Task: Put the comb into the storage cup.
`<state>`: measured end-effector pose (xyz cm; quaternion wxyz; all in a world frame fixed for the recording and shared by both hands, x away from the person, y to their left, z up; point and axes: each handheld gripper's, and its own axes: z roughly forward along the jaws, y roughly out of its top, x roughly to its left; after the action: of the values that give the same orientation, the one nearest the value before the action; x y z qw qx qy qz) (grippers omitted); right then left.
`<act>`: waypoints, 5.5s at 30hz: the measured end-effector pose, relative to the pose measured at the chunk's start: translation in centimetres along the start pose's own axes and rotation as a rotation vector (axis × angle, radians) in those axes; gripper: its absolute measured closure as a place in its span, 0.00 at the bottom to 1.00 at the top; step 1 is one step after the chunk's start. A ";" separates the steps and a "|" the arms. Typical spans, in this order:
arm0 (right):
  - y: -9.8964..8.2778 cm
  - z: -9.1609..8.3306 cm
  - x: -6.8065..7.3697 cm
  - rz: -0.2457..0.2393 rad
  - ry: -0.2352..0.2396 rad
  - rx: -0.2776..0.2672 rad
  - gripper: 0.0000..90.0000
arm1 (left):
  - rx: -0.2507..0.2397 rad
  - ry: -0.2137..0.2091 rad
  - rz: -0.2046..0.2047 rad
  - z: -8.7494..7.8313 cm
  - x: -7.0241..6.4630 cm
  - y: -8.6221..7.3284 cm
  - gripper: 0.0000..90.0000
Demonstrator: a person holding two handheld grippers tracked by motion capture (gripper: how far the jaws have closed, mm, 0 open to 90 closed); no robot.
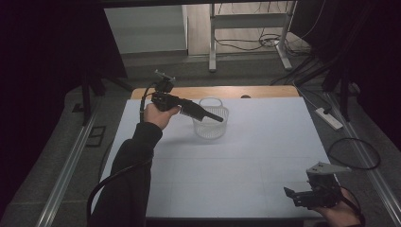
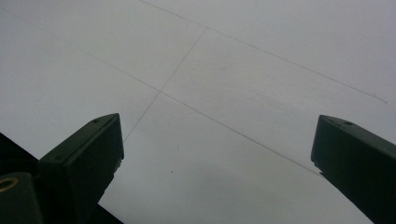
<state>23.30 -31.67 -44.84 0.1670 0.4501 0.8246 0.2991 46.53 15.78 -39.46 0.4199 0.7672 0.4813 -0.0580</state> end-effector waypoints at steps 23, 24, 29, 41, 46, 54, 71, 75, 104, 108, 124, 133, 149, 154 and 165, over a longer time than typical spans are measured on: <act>0.0 0.0 0.1 -0.006 0.006 0.001 0.03 | -0.010 0.038 -0.035 1.4 2.0 -0.7 0.89; 0.0 0.0 0.1 -0.006 0.006 0.002 0.03 | -0.009 0.047 -0.034 1.5 2.1 -0.8 0.88; 0.0 0.0 0.1 -0.006 0.007 0.003 0.03 | -0.015 0.082 -0.037 1.7 2.4 -1.0 0.84; 0.0 0.0 0.1 -0.007 0.007 0.002 0.03 | -0.016 0.154 -0.026 2.3 2.7 -1.5 0.73; 0.0 0.0 0.1 -0.006 0.006 0.001 0.03 | -0.028 0.164 -0.018 2.4 2.7 -1.5 0.66; 0.0 0.0 0.1 -0.011 0.005 -0.002 0.03 | -0.048 0.205 0.007 2.4 2.4 -1.5 0.50; 0.0 0.0 0.2 -0.015 0.006 -0.001 0.03 | -0.073 0.247 0.066 1.5 1.8 -1.6 0.09; 0.0 0.0 0.2 -0.016 0.005 -0.001 0.03 | -0.070 0.226 0.094 1.1 1.4 -1.7 0.03; 0.0 0.0 0.2 -0.021 0.000 -0.002 0.03 | -0.143 0.268 0.294 0.0 -0.7 -3.1 0.00; 0.0 0.0 0.2 -0.022 0.000 -0.002 0.03 | -0.156 0.280 0.313 0.0 -0.7 -3.3 0.00; 0.0 -0.1 0.3 -0.023 -0.004 -0.003 0.03 | -0.214 0.298 0.357 -0.5 -0.9 -4.3 0.00; -0.1 -0.2 0.2 -0.016 -0.006 -0.015 0.01 | -0.232 0.271 0.339 -1.1 -0.7 -5.1 0.00; -0.1 -0.3 0.1 -0.001 0.000 -0.028 0.00 | -0.271 0.239 0.310 -2.4 -0.2 -6.9 0.00; -0.1 -0.3 0.1 -0.008 0.002 -0.025 0.00 | -0.270 0.238 0.312 -2.5 -0.3 -7.4 0.00; -0.1 -0.3 0.2 -0.012 0.004 -0.024 0.00 | -0.281 0.233 0.296 -2.8 0.0 -8.9 0.00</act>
<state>22.98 -31.69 -44.72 0.1726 0.4427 0.8239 0.3089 38.68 19.38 -42.95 0.4680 0.7650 0.4123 0.1606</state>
